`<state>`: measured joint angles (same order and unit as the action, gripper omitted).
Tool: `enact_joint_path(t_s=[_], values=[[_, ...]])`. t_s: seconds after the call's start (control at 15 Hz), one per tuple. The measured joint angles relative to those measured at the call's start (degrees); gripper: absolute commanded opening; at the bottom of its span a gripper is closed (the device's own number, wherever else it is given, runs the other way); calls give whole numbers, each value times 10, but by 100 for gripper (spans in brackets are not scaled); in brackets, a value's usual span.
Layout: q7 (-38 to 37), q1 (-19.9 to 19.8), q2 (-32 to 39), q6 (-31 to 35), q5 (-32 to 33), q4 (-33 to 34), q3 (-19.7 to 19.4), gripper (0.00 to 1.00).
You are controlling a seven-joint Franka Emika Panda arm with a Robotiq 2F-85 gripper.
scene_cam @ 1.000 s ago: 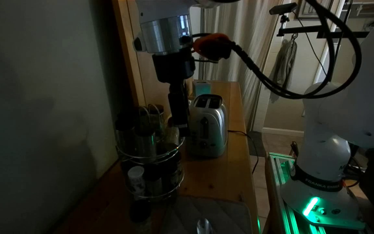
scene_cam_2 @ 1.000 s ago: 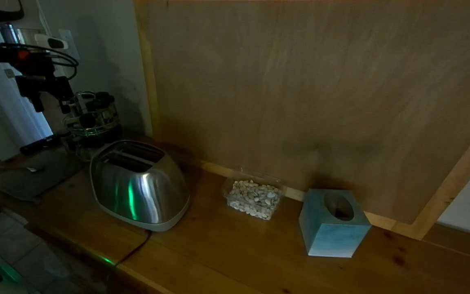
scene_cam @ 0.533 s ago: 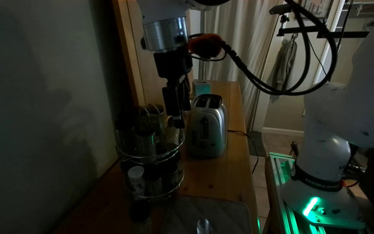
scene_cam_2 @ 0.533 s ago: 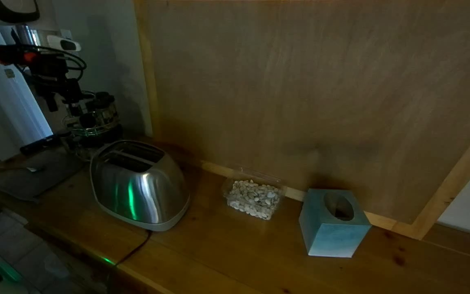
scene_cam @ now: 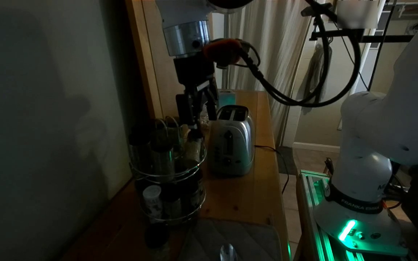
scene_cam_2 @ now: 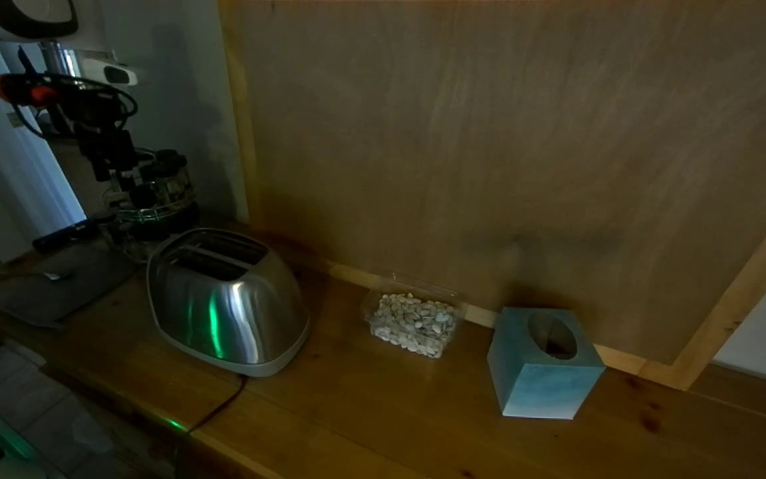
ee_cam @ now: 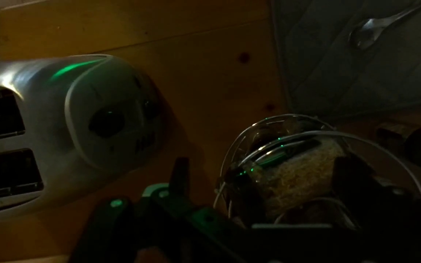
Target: Straighten the tilted bottle on the rack
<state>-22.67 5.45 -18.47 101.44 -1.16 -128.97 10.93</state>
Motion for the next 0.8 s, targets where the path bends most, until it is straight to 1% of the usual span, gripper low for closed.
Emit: enact_joint_path(t_s=[0.13,0.47,0.53,0.6,0.67,0.8], values=[[-21,-3,0,9,0,-3,0,100],[-67,-9,0,59,-9,-29,-3,100],[-73,-10,0,68,-9,-35,-4,96],[-79,-11,-1,77,-11,-40,-4,88],[-85,-12,-1,87,-13,-45,-5,76],[-93,-13,-4,97,-20,-51,-5,63]])
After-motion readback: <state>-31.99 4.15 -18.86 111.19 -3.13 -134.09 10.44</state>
